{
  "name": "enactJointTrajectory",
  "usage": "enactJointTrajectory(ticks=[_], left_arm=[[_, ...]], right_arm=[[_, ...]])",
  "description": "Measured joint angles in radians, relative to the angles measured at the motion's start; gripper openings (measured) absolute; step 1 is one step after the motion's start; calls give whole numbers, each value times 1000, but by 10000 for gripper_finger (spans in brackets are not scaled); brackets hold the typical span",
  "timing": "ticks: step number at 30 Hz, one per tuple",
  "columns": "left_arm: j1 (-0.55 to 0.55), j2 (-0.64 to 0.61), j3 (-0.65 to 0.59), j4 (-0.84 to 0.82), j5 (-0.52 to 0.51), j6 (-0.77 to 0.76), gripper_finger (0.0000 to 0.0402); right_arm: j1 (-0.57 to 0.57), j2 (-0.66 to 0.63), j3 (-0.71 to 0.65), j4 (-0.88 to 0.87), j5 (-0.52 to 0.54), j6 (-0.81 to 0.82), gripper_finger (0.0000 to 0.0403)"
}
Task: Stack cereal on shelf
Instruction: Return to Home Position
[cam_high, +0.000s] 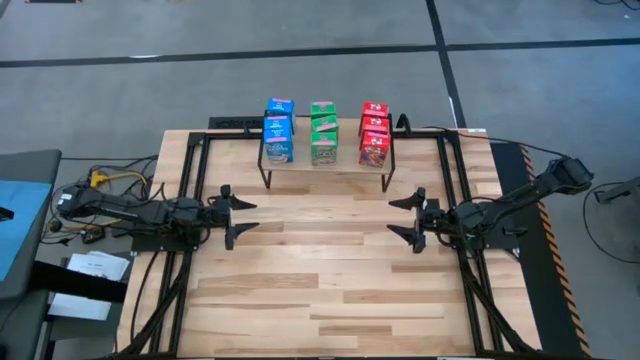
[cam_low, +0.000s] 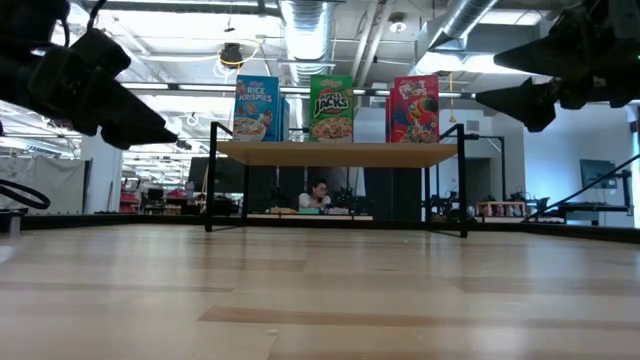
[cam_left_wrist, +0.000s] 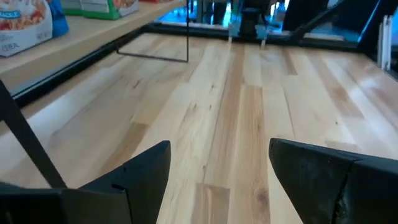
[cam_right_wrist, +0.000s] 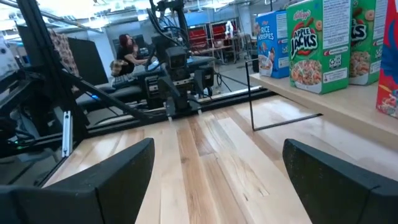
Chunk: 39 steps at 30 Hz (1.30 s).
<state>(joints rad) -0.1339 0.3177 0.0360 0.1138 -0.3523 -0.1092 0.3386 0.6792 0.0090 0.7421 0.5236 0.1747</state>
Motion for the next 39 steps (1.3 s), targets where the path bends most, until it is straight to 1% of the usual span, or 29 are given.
enactJointTrajectory(ticks=[3,6,9,12,15,18,20,25,30,36,39], left_arm=[[0,-12,-25,39,0,-6,263],[0,-17,-25,30,-2,2,263],[0,-17,-25,27,-6,19,263],[0,-17,-25,19,-35,19,262],[0,-17,-26,-6,-61,-5,262],[0,-17,-26,-21,-59,-35,262],[0,-17,-26,-6,-32,-32,262],[0,-17,-26,12,73,68,262],[0,-17,-27,-3,134,74,262],[0,-17,-27,-38,104,53,262],[0,-18,-28,-38,46,14,262]], right_arm=[[0,0,0,-5,0,1,379],[1,0,0,-35,0,16,379],[1,0,-1,-91,0,61,379],[1,2,-1,-161,0,118,379],[1,2,-1,-212,0,156,379],[1,1,-1,-216,0,164,379],[1,1,-1,-224,0,160,379],[1,1,-1,-290,0,158,379],[1,1,-2,-316,0,176,379],[1,1,-2,-316,0,176,379],[1,1,-2,-317,0,176,379]])
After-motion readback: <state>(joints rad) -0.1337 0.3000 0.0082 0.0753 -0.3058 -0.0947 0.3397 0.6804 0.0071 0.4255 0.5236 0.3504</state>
